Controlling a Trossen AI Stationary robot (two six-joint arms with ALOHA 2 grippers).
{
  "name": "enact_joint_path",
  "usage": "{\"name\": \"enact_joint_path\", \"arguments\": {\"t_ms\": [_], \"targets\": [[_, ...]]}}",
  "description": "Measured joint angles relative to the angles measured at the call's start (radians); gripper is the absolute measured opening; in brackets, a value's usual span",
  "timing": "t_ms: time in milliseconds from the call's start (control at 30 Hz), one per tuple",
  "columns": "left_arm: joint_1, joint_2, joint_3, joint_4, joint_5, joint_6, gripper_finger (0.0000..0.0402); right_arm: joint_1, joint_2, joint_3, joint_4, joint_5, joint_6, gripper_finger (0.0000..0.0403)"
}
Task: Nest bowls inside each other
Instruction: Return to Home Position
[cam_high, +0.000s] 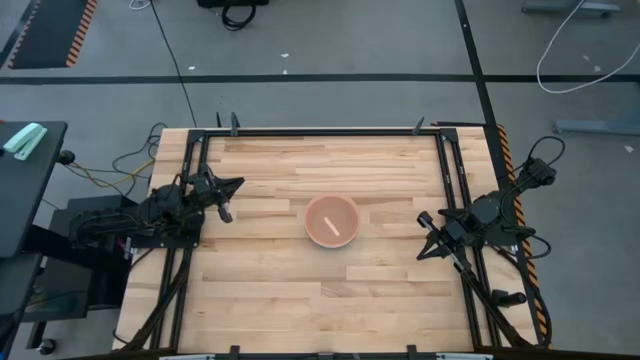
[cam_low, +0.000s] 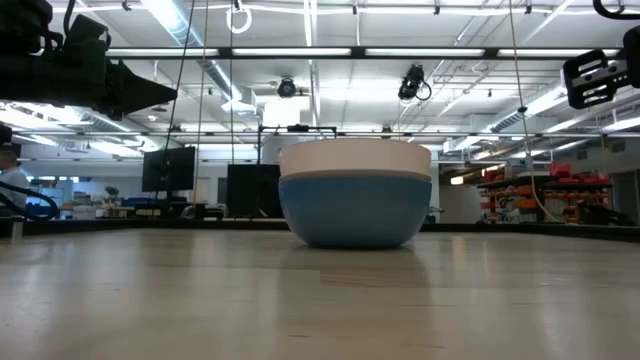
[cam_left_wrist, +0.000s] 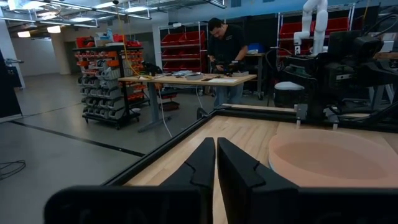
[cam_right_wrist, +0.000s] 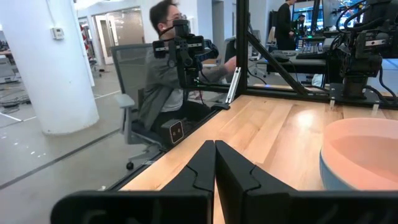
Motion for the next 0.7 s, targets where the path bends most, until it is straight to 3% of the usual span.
{"name": "enact_joint_path", "arguments": {"t_ms": [367, 700], "targets": [[0.000, 0.000, 0.000, 0.000, 0.000, 0.000, 0.0036, 0.000, 0.000, 0.000, 0.000, 0.000, 0.000, 0.0018], [0.000, 0.000, 0.000, 0.000, 0.000, 0.000, 0.0023, 0.000, 0.000, 0.000, 0.000, 0.000, 0.000, 0.0018]]}}
